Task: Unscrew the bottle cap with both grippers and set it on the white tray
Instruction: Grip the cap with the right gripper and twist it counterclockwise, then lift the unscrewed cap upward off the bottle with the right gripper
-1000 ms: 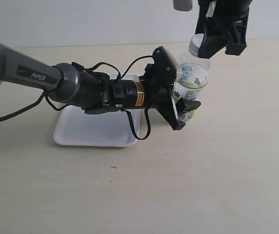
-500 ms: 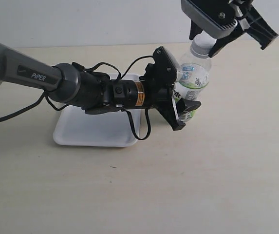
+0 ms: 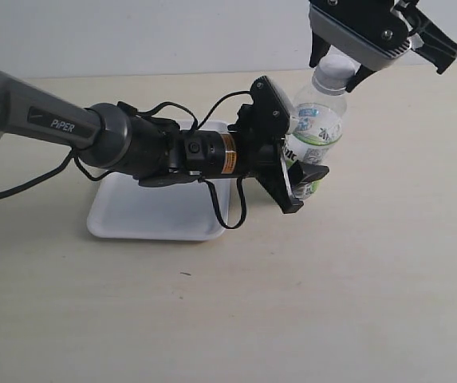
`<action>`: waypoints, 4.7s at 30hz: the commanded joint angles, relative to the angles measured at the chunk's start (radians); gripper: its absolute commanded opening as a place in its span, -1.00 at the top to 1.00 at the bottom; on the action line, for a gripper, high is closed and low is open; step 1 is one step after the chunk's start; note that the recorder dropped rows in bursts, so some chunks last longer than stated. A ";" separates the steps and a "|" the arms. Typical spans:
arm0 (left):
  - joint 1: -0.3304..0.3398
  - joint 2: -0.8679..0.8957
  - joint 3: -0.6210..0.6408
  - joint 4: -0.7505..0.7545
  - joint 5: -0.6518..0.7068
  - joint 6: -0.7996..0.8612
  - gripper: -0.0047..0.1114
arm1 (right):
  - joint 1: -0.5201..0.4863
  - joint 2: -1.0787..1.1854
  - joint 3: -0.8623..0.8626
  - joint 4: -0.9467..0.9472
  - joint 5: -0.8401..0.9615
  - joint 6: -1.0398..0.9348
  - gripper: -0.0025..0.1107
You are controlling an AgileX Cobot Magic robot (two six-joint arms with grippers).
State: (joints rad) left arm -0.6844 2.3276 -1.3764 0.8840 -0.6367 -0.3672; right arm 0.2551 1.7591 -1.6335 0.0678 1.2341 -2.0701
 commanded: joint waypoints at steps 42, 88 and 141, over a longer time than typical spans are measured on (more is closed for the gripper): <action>-0.002 0.001 0.004 0.021 0.022 -0.001 0.92 | 0.001 -0.024 0.000 0.027 -0.013 2.020 -0.33; -0.002 0.001 0.004 0.021 0.022 -0.008 0.92 | 0.001 0.003 0.000 0.027 -0.013 1.363 0.96; -0.002 0.001 0.004 0.018 0.022 -0.034 0.92 | 0.001 -0.185 0.000 0.142 -0.013 0.184 0.96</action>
State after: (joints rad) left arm -0.6844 2.3276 -1.3764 0.8845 -0.6350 -0.3795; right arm 0.2551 1.6094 -1.6335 0.1877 1.2240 -2.0207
